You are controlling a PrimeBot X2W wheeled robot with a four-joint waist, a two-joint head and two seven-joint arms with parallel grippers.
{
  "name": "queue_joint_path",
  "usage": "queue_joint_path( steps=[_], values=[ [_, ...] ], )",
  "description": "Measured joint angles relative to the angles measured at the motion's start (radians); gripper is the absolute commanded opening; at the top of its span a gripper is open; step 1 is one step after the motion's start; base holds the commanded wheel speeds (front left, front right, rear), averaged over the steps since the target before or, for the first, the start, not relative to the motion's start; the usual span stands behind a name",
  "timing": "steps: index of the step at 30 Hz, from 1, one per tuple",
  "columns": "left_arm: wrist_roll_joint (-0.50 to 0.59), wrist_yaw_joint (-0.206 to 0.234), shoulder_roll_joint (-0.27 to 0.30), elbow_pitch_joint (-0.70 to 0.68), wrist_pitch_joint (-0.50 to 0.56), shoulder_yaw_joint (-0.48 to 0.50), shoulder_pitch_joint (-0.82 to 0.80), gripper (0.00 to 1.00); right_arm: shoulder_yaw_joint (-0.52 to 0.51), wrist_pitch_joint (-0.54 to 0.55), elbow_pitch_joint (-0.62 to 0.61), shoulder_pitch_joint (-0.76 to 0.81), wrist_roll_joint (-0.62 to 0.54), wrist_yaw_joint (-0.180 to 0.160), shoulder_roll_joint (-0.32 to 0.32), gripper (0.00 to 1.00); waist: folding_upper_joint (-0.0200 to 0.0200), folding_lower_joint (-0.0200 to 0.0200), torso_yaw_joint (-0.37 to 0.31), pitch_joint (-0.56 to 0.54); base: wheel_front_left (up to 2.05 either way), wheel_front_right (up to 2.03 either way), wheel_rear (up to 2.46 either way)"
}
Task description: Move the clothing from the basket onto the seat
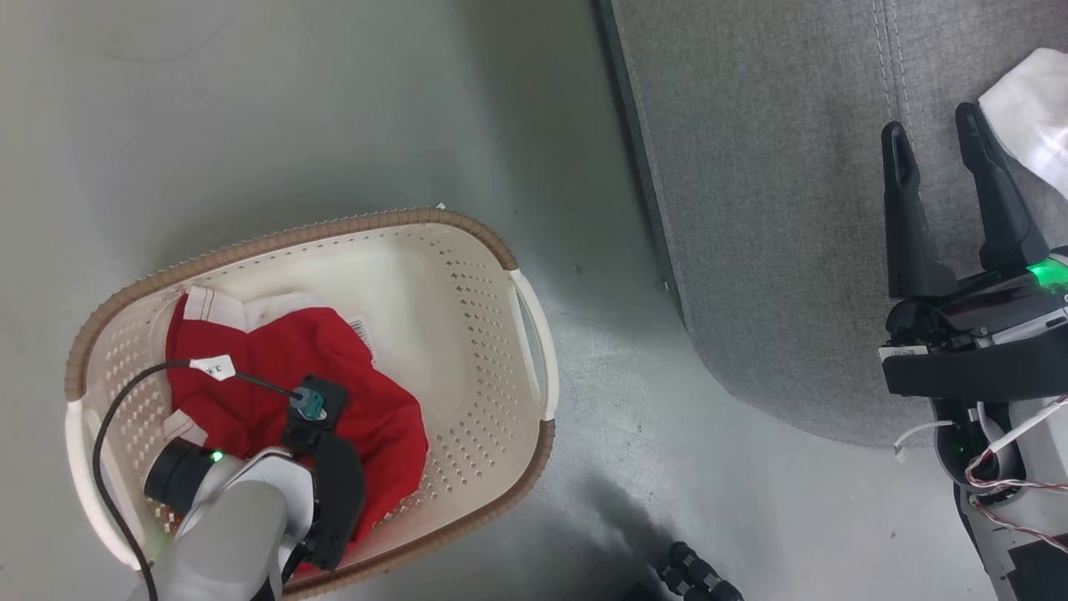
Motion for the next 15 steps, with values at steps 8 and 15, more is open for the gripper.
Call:
queue_joint_path(
  steps=[8, 15],
  values=[
    [0.003, -0.001, -0.004, 0.032, 0.021, -0.005, -0.001, 0.00, 0.002, 0.000, 0.007, -0.010, 0.000, 0.000, 0.000, 1.00, 0.0000, -0.0001, -0.006, 0.001, 0.00, 0.00, 0.00],
    [-0.005, -0.001, -0.005, 0.034, -0.015, 0.000, -0.005, 0.00, 0.003, 0.000, 0.022, -0.019, 0.000, 0.000, 0.001, 1.00, 0.0000, 0.0000, -0.006, -0.013, 0.00, 0.00, 0.00]
  ],
)
